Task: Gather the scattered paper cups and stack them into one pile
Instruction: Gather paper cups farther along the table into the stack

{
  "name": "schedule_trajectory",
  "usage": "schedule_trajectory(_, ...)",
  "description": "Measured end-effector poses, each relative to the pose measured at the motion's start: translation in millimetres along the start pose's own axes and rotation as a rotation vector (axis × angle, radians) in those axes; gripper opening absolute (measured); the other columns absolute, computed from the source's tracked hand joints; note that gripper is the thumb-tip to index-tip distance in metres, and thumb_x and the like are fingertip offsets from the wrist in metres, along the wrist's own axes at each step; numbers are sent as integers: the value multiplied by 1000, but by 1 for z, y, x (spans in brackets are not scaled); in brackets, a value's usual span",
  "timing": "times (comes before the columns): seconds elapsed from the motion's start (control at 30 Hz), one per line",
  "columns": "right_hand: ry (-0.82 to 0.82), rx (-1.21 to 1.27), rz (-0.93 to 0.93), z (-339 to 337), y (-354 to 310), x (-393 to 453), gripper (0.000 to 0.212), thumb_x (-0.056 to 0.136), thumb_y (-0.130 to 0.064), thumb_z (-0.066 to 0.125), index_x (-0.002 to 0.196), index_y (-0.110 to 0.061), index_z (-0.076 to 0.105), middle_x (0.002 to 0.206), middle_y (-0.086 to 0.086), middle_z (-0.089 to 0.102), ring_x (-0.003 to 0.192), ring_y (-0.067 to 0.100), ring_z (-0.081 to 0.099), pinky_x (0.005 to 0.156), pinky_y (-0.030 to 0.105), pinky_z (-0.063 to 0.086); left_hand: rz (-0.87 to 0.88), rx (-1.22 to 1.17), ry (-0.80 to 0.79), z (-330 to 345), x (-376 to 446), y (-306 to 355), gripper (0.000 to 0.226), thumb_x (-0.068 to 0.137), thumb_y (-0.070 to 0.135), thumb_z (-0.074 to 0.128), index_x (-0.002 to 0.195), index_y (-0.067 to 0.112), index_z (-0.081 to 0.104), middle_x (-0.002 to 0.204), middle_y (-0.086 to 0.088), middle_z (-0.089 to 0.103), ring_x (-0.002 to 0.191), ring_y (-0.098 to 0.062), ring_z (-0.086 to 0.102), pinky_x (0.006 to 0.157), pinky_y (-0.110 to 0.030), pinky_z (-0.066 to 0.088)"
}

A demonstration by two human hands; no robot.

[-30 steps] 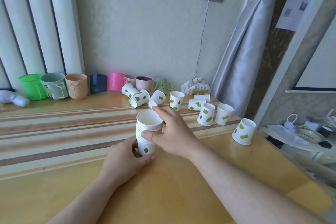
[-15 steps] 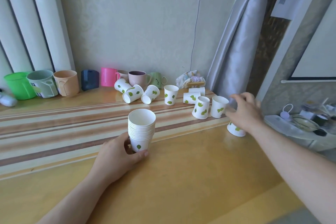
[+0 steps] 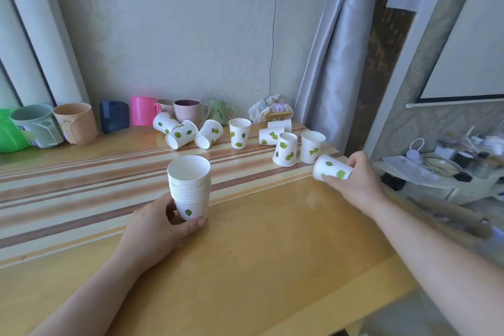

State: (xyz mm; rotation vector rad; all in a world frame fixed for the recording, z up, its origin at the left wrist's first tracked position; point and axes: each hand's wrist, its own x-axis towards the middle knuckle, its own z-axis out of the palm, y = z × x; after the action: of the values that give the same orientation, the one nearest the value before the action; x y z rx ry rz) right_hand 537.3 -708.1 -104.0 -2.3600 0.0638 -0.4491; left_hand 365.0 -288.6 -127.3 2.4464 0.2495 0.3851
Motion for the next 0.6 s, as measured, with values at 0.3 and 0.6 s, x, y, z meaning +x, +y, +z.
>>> schedule_trajectory(0.3,-333,-342,10,10,-26,-30,87,65,-47,71,147,-47,44,140,-11,58,130,33,43,97,47,50,3,-3,0,2,0,0,41,75,67,84,101,41,66,88,23,71,84,1,64,67,-30,50)
schedule_trajectory(0.6,-491,868,-91,64,-171,-91,58,75,-41,87,127,-32,63,119,-14,78,109,-1,72,92,24,54,8,-56,-7,3,1,-1,36,73,65,87,95,48,63,88,35,69,88,15,59,62,-22,43)
